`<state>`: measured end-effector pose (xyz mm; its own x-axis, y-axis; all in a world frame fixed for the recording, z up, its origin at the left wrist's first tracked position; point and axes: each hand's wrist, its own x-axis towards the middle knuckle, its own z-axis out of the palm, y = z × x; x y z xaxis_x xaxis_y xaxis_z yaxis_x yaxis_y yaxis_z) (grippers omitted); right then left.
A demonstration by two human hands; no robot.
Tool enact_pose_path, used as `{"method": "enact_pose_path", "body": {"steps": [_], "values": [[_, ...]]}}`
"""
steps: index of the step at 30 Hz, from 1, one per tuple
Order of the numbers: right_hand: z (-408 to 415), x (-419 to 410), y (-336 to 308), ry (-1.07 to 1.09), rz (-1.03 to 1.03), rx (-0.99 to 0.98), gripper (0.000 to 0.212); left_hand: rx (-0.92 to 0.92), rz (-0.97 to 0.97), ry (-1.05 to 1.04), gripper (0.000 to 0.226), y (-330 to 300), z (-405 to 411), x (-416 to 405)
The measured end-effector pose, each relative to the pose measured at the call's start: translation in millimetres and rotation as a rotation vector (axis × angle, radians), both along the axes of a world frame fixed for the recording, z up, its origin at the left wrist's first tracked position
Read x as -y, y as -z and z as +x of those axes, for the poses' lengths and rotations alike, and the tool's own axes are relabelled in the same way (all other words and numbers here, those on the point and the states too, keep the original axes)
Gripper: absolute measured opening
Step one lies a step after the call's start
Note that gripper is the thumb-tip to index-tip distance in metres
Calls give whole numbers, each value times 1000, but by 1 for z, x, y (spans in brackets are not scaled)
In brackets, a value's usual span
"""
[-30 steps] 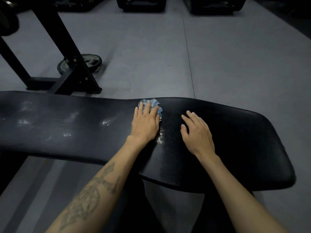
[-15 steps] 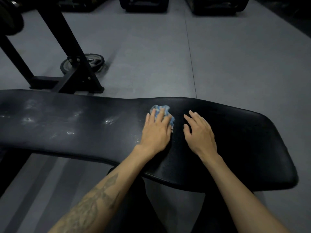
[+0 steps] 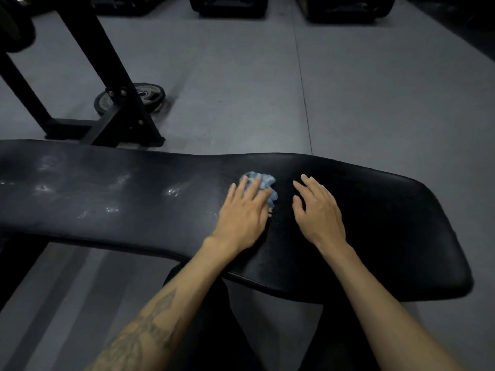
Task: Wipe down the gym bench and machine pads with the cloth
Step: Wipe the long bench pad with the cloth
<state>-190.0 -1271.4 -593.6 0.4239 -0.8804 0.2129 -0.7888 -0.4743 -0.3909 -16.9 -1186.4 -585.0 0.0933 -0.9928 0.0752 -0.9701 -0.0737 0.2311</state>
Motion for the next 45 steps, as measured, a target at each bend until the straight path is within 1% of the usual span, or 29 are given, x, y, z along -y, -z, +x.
{"method": "enact_pose_path", "body": {"steps": [3, 5, 7, 9, 10, 11, 13, 15, 16, 18, 20, 21, 22, 24, 26, 28, 31, 33, 35, 37, 38, 39, 42, 43, 44, 45], "values": [[-1, 0, -1, 2, 8, -14, 46, -27, 39, -169, 53, -3, 14, 8], [0, 0, -2, 2, 7, -15, 46, -35, 23, -214, 58, -5, 0, 6], [1, -1, -2, 4, 7, -11, 46, -34, -12, -120, 68, -4, -14, -7], [0, -1, -2, 3, 12, -16, 46, -8, -13, 2, 68, -1, -9, -17], [0, -1, -2, 1, 12, -17, 46, 3, 6, 20, 68, -1, 0, -18], [0, -1, -1, 0, 12, -14, 46, -1, 27, -1, 67, -2, 10, -15], [-1, -1, -1, 0, 13, 2, 46, -26, 24, -122, 60, -2, 22, -9], [0, -1, 0, 2, 14, 1, 46, -22, 6, -207, 59, -1, 13, -8], [0, -1, 0, 2, 14, -3, 46, -13, -9, -198, 62, -1, 3, -10], [0, -1, 0, 4, 8, -7, 46, 3, -34, -81, 62, 1, -13, -24], [0, -1, 0, 6, 4, -4, 46, 36, -41, 35, 58, 3, -9, -38], [0, -1, 0, 5, 5, -2, 45, 43, -20, 39, 58, 2, -1, -40], [0, -1, 1, 2, 6, 0, 45, 33, 3, 2, 60, 2, 8, -41], [-1, -1, 0, -1, 10, 3, 45, -2, 3, -142, 64, 2, 17, -37], [0, -1, 1, -1, 10, -1, 45, 5, -10, -232, 65, 0, 5, -35], [0, 0, 1, 0, 8, -5, 46, 19, -45, -167, 63, 1, -18, -38], [1, -1, 1, 1, 7, -4, 46, 50, -74, 36, 55, 7, -28, -53], [0, -2, 0, 3, 10, -2, 46, 60, -68, 28, 54, 9, -12, -56], [0, -2, -1, 6, 8, -1, 46, 40, -72, -84, 55, 10, -1, -54], [0, -3, 0, 7, 7, 1, 45, 38, -66, -175, 56, 8, -11, -54], [0, -2, 0, 8, 8, 6, 45, 43, -78, -167, 55, 8, -21, -57], [0, -2, 0, 7, 8, 10, 45, 47, -96, -112, 54, 9, -32, -62], [0, -2, 1, 3, 13, 13, 45, 67, -89, 114, 49, 11, -35, -83], [0, -2, 0, 3, 16, 12, 45, 82, -83, 130, 49, 12, -26, -85], [0, -2, 0, 3, 17, 10, 45, 99, -86, 104, 49, 13, -17, -85], [0, -2, -1, 3, 16, 7, 45, 102, -93, 35, 50, 14, -10, -83]]}}
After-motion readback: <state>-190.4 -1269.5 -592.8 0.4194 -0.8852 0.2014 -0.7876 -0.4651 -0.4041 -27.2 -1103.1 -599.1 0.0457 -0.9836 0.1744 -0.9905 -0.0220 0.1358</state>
